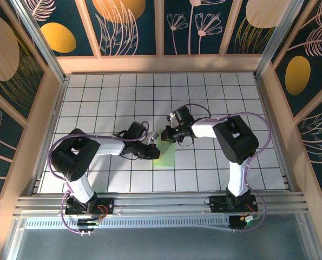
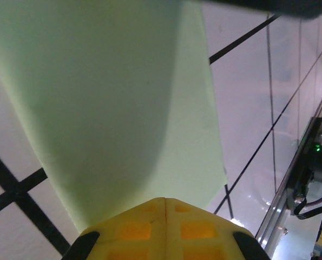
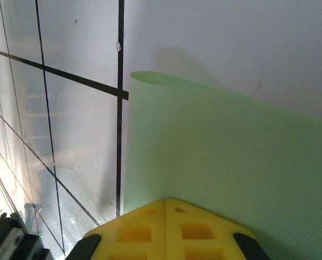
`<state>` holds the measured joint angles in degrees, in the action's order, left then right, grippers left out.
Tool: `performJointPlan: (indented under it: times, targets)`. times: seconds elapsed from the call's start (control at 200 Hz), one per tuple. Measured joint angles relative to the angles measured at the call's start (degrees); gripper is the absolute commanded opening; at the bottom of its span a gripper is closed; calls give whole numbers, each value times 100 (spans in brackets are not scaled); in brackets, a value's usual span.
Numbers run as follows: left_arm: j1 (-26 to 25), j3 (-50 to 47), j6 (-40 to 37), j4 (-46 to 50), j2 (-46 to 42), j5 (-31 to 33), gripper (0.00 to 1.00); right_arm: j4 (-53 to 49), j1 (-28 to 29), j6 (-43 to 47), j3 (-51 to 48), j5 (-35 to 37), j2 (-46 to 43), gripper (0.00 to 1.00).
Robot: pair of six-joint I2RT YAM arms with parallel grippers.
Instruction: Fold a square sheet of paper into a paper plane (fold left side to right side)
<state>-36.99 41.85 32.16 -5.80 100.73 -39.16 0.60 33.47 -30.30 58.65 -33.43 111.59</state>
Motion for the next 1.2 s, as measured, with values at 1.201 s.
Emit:
performJointPlan:
  times: [1.201]
  targets:
    - [-494, -125, 1602, -361, -98, 789, 0, -723, 702, -909, -1670, 339, -2009, 0]
